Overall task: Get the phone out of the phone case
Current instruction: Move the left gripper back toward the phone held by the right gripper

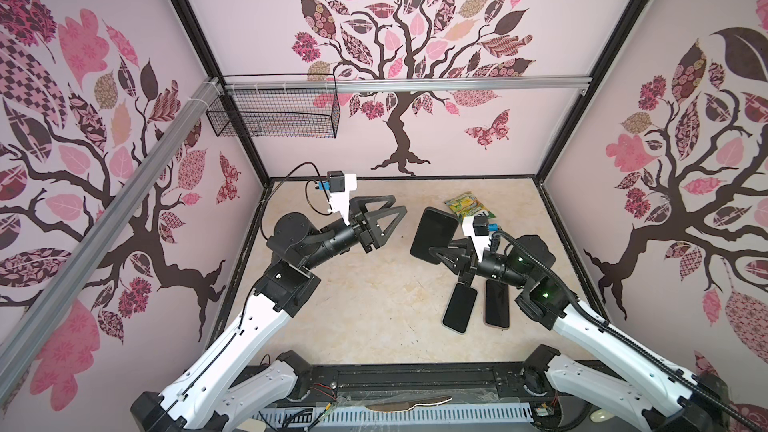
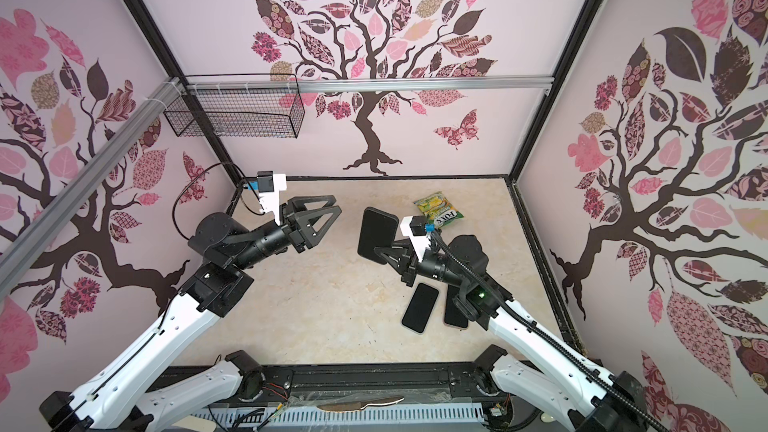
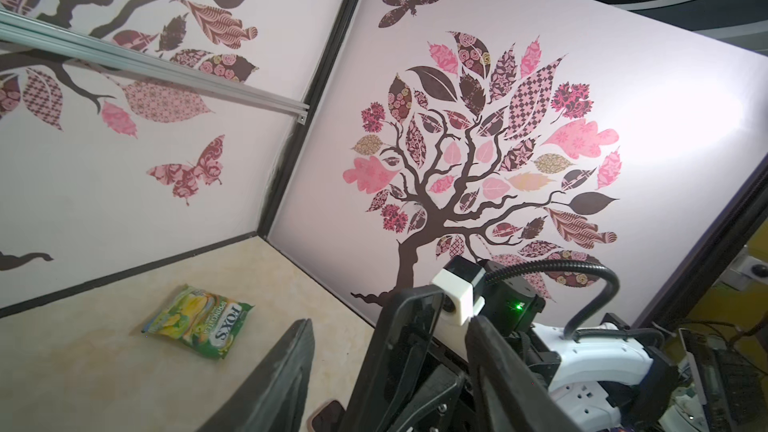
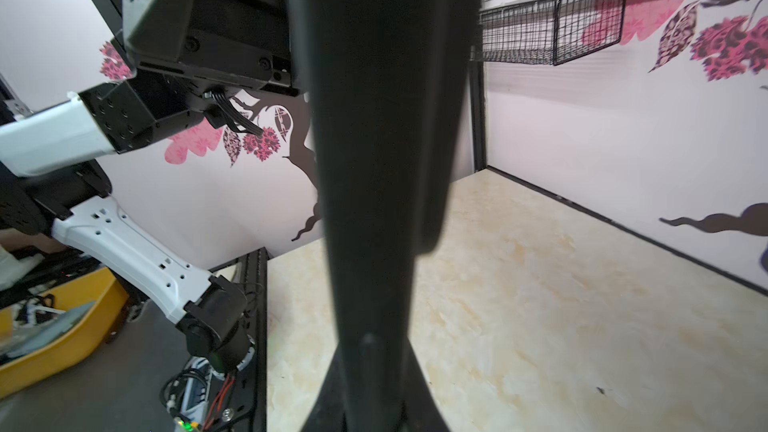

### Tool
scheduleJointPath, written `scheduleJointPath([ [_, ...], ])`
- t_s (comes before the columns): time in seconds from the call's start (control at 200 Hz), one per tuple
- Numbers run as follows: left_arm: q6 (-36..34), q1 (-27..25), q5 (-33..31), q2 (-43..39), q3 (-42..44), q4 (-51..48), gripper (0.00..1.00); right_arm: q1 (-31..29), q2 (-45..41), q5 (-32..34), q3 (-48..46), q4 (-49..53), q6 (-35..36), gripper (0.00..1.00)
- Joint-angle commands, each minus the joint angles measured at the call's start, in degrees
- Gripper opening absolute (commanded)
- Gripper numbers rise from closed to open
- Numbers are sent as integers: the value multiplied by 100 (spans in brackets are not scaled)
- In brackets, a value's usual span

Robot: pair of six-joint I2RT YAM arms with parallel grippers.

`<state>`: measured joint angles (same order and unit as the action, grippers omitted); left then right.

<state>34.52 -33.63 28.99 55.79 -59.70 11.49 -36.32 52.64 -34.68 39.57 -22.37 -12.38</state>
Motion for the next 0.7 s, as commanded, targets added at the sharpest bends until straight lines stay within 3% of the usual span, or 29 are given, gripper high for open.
scheduleJointPath([
  [0.0,775,18,208,69,-131,384,61,-23,210,-506,14,-1596,-1112,0],
  [0.175,1052,9,291,216,-92,548,59,-25,662,-750,-176,-3334,-2522,0],
  [0.29,940,-69,72,182,-12,516,59,-32,906,-892,-259,-3924,-2976,0],
  [0.48,925,-311,65,367,-81,601,57,-85,1027,-1031,-315,-3998,-2977,0],
  [0.695,933,-445,57,519,-111,530,51,-81,1038,-1324,-250,-3687,-2415,0],
])
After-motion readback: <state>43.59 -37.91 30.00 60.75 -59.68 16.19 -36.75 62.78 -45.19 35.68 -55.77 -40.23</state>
